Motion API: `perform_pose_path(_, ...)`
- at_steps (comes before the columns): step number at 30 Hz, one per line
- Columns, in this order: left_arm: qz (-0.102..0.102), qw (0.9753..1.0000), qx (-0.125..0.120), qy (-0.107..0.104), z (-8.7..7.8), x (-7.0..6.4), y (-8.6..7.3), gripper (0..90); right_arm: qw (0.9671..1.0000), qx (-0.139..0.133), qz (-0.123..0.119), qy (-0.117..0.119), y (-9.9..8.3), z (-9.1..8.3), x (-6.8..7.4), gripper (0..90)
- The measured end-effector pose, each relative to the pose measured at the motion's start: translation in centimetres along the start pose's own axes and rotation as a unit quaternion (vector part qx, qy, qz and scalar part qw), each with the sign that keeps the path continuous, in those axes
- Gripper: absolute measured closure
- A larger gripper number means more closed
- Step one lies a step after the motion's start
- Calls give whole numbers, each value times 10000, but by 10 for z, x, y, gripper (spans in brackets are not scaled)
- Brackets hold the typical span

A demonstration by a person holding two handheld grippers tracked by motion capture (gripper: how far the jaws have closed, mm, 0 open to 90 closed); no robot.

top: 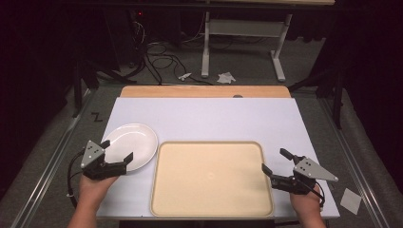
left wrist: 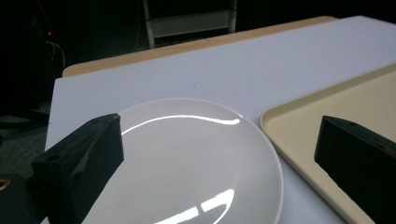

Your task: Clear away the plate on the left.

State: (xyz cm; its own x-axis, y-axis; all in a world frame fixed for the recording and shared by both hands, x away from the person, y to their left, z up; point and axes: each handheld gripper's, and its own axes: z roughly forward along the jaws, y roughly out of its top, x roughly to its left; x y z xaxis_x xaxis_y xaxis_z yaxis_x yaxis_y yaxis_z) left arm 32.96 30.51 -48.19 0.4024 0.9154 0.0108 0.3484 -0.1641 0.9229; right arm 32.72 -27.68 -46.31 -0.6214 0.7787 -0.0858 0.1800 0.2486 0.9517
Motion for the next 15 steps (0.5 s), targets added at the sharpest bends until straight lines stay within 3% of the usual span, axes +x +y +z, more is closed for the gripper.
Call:
perform_pose_path(2,222,9996,139,47,2,-3,-1,19,10000,5,6,2,0,0,0,157)
perform_pose_path(3,461,9985,289,69,6,-8,-1,19,10000,5,3,4,0,0,0,158)
perform_pose_path(4,461,9985,289,69,6,-8,-1,19,10000,5,3,4,0,0,0,158)
perform_pose_path(5,735,9962,461,91,9,-13,-1,19,10000,8,-17,2,0,0,0,157)
perform_pose_path(6,735,9962,461,91,9,-13,-1,19,10000,3,-13,16,0,1,0,157)
perform_pose_path(7,897,9944,542,118,11,-17,-2,22,10000,11,3,19,0,1,0,158)
perform_pose_path(8,1313,9884,756,134,14,-23,-3,26,10000,21,38,18,0,1,1,158)
perform_pose_path(9,1534,9843,860,143,16,-28,-4,29,10000,19,37,18,0,1,1,158)
perform_pose_path(10,1534,9843,860,143,16,-28,-4,35,10000,19,37,18,0,1,1,158)
perform_pose_path(11,2026,9732,1079,162,18,-37,-4,46,10000,11,25,21,-1,1,0,157)
perform_pose_path(12,2026,9732,1079,162,18,-37,-4,57,10000,11,25,21,-1,1,0,157)
perform_pose_path(13,2490,9596,1298,176,21,-46,-5,70,10000,16,11,17,-1,1,0,158)
perform_pose_path(14,2490,9596,1298,176,21,-46,-5,76,10000,19,13,16,-1,1,0,157)
perform_pose_path(15,2900,9452,1481,229,24,-54,-6,83,10000,21,12,20,-1,1,0,158)
